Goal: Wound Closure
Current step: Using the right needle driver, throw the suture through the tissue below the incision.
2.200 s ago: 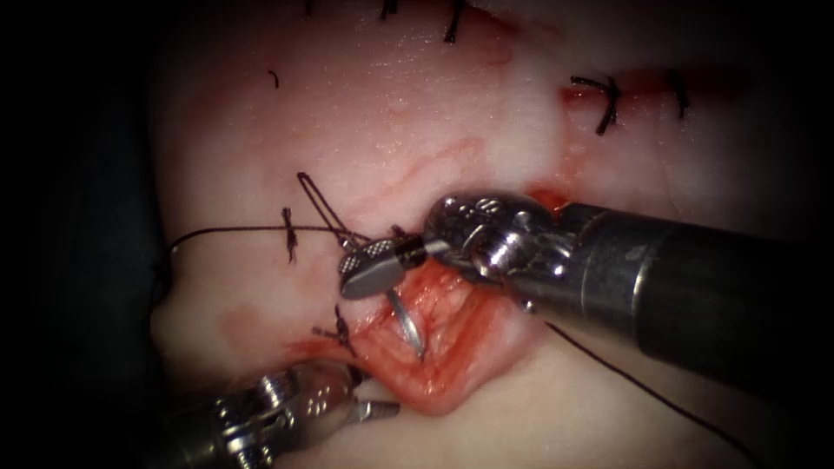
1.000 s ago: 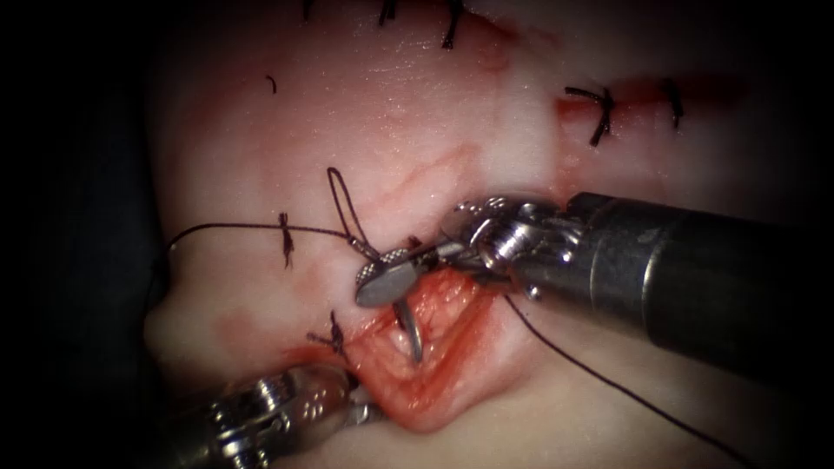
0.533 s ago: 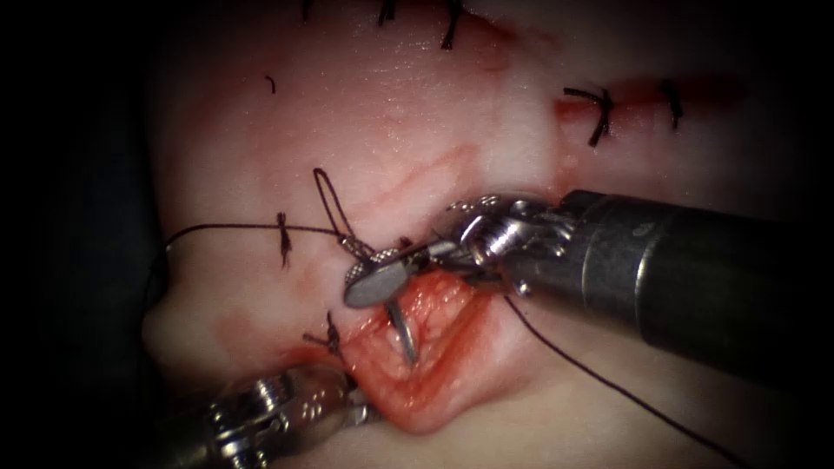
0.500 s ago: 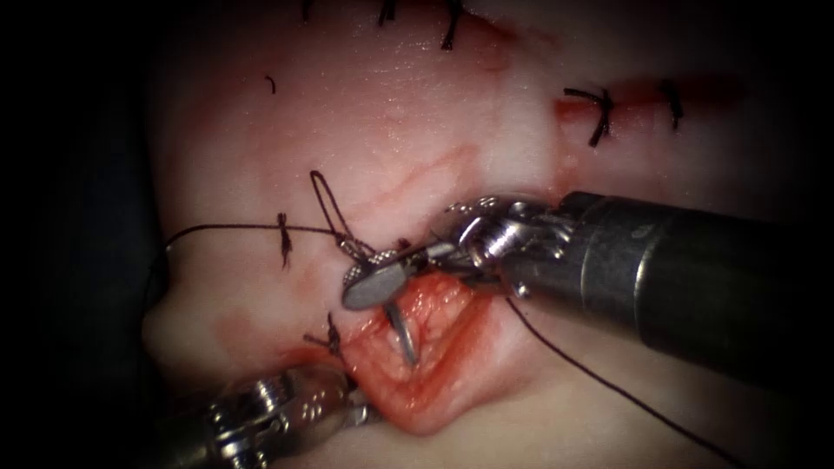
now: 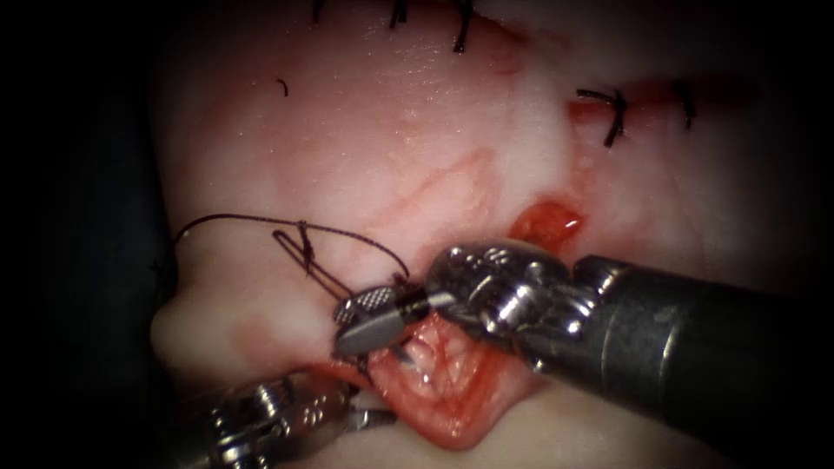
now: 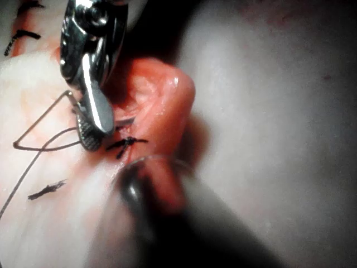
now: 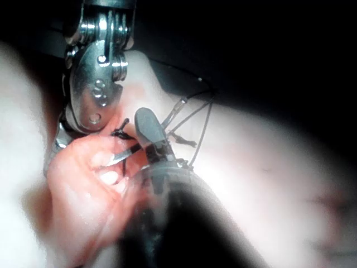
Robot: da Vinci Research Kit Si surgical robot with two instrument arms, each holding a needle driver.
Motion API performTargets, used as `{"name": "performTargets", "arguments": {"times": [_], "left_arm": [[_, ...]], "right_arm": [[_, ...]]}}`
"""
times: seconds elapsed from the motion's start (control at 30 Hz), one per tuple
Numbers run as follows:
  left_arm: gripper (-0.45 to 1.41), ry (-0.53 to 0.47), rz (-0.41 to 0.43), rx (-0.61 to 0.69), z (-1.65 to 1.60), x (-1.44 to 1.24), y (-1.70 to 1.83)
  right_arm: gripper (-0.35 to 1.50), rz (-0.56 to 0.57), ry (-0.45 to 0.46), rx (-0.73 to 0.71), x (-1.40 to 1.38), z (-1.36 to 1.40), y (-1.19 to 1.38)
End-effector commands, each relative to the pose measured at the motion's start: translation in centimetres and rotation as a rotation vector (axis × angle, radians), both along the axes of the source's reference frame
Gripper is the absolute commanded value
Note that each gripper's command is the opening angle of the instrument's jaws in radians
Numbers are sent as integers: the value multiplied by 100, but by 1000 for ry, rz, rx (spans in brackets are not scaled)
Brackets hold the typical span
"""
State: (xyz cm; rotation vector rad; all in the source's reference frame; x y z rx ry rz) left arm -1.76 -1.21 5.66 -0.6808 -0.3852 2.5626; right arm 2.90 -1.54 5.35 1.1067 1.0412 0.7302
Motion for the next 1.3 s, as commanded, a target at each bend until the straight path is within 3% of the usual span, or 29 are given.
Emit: {"name": "performTargets", "arguments": {"times": [0.03, 0.17, 0.7, 0.8, 1.0, 1.3], "left_arm": [[27, -1, -1, -2, 5, -6, 3], [27, -1, -1, -1, 4, -7, 3], [26, -1, 0, -3, 3, -5, 4], [26, -1, 0, -3, 3, -5, 4], [26, 0, 1, -5, 3, -3, 4], [27, 2, 0, -6, 3, -3, 5]], "right_arm": [[-35, 11, -12, -45, 3, 5, 1], [-35, 44, -46, -90, 0, 11, 14], [-35, 100, -121, -98, -28, 19, 24], [-35, 88, -109, -94, -29, 18, 21], [-35, 38, -56, 74, -27, 9, 4], [-35, -29, -73, 194, -24, 3, -23]]}}
